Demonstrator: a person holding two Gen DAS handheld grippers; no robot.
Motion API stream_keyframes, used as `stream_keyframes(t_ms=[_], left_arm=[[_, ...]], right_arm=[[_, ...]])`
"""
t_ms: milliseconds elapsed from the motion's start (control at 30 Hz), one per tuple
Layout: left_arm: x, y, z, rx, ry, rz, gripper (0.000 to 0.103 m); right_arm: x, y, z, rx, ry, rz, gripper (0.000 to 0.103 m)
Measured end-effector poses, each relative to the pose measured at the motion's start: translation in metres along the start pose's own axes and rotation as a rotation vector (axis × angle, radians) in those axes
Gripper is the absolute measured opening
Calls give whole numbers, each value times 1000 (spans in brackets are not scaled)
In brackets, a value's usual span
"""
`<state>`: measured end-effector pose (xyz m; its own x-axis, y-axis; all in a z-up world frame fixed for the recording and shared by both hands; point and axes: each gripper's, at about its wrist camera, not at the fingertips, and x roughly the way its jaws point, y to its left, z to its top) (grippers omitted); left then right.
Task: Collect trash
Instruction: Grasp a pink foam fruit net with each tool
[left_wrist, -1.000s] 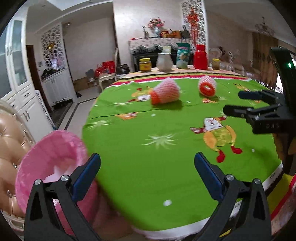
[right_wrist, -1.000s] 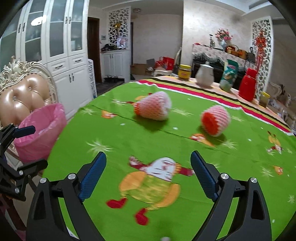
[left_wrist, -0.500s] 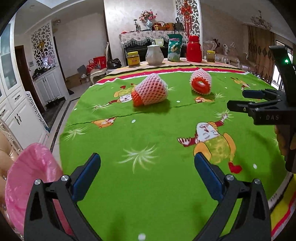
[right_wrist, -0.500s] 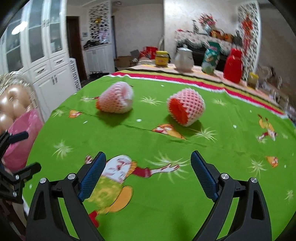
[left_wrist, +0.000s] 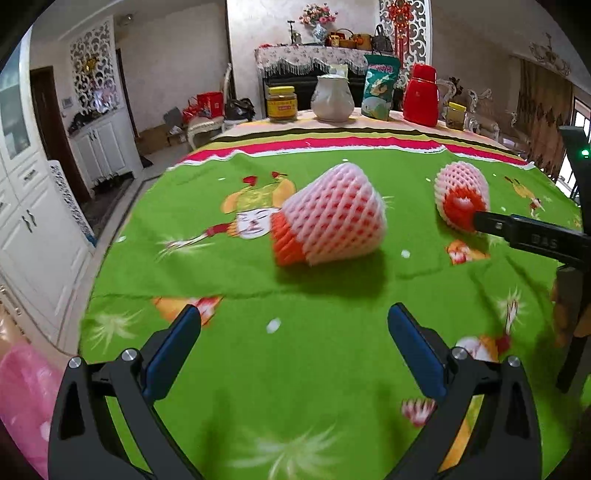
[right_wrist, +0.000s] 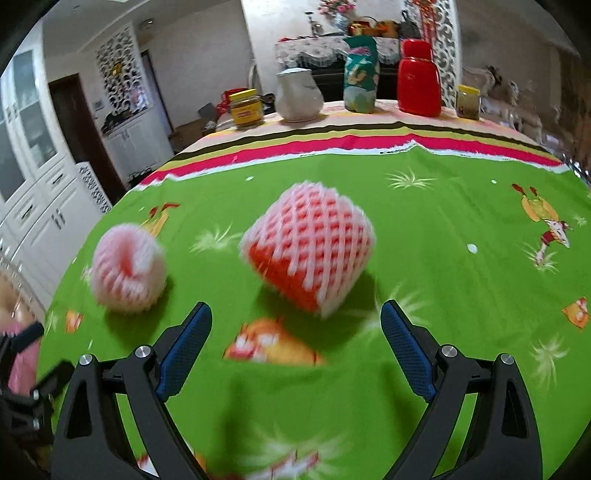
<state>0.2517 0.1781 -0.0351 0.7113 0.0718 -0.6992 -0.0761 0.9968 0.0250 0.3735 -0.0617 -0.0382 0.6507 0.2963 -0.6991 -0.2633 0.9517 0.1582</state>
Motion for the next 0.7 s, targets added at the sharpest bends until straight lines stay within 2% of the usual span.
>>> stream_keyframes(t_ms=[167, 267, 367, 433, 500, 533, 600, 633, 700], left_arm=[[29, -5, 22, -21, 15, -21, 98], [37, -8, 36, -17, -27, 5, 98], [50, -15, 52, 35, -47, 20, 98], [64, -20, 59, 74, -33, 5, 98], [75, -23, 62, 81, -3, -59, 97], [78, -23, 61, 66, 9, -100, 92], [81, -25, 58, 42, 35, -171, 50], [81, -28, 55, 40, 48, -202, 41], [75, -36, 50, 67, 32, -195, 20]], right_arm=[[29, -3, 18, 31, 25, 2, 87], [41, -4, 24, 27, 32, 1, 87], [46, -10, 25, 25, 37, 12, 85], [48, -17, 23, 44, 46, 23, 69], [47, -22, 23, 62, 50, 46, 54], [46, -23, 23, 59, 46, 44, 47], [39, -22, 21, 30, 26, 30, 37], [36, -22, 20, 17, 18, 23, 30], [30, -23, 18, 8, 10, 18, 28]])
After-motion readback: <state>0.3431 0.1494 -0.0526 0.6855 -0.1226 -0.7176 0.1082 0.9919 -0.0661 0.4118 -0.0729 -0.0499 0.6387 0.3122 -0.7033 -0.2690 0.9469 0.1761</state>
